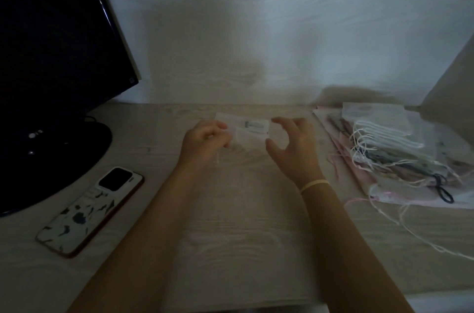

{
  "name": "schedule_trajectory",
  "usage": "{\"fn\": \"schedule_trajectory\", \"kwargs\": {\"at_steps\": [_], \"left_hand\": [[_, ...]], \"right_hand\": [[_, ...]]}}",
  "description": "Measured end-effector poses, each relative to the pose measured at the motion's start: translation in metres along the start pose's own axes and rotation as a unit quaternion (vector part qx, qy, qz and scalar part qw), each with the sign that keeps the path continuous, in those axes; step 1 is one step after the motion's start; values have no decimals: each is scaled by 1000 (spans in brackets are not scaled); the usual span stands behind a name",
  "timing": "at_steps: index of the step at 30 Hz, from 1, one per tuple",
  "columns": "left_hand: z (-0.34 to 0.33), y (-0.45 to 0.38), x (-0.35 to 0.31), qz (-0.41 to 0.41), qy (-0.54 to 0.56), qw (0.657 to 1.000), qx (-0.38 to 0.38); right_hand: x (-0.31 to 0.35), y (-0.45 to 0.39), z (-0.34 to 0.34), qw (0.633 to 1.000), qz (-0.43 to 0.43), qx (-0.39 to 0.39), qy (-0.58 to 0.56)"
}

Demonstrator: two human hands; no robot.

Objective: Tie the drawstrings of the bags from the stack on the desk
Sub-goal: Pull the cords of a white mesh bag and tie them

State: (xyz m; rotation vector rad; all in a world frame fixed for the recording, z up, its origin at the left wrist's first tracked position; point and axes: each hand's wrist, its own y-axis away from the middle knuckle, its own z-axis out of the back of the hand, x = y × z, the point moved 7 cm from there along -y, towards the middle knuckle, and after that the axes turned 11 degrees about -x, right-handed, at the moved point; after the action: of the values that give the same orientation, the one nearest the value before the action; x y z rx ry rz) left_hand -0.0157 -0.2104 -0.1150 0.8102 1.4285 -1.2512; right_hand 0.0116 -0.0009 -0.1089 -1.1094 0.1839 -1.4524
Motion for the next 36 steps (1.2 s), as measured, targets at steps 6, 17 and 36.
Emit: {"fn": "schedule_trajectory", "kwargs": {"at_steps": [6,17,36], "left_hand": [[-31,17,-4,-3,58,988,144],[-45,21,24,-52,-141,971,188],[-45,15,28,-16,-183,982,48]], "right_hand": [[51,21,-29,968,5,181,-171],[-5,2,2,830,-309,21,-464],[1,13,-22,971,-34,236,9]]}}
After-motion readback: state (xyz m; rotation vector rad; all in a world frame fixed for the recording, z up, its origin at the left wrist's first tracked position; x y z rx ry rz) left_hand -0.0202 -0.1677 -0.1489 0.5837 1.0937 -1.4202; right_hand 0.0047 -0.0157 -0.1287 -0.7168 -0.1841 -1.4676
